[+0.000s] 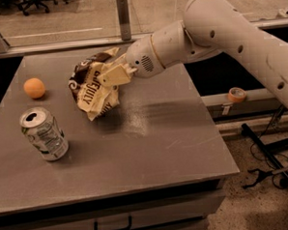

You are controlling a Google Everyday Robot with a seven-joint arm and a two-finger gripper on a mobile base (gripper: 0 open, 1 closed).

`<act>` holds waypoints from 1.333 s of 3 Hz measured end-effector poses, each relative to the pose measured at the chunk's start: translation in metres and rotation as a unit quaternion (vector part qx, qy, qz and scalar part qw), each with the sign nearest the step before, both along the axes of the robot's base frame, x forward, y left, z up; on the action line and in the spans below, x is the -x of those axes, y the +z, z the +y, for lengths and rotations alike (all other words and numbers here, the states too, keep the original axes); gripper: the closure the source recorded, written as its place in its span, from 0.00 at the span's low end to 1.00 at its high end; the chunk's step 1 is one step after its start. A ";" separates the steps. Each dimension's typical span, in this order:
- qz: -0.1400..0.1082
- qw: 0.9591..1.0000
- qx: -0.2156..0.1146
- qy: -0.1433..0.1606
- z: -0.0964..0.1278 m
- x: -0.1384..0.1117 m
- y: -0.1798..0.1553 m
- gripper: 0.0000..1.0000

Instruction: Move brown chip bag near 7up can

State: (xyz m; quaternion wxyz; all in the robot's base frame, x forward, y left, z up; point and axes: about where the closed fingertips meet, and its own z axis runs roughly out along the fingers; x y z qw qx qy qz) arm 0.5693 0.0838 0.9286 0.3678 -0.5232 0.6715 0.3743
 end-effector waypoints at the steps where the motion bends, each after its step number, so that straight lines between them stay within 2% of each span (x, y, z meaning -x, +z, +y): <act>1: 0.016 1.000 0.006 0.015 0.000 0.024 0.000 0.84; 3: 0.061 0.998 0.020 0.007 0.000 0.055 -0.007 0.38; 4: 0.080 0.997 0.009 0.019 0.003 0.066 -0.010 0.13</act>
Offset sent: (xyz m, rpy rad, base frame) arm -0.0608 -0.0051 -0.0098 -0.0546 0.1406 -0.0044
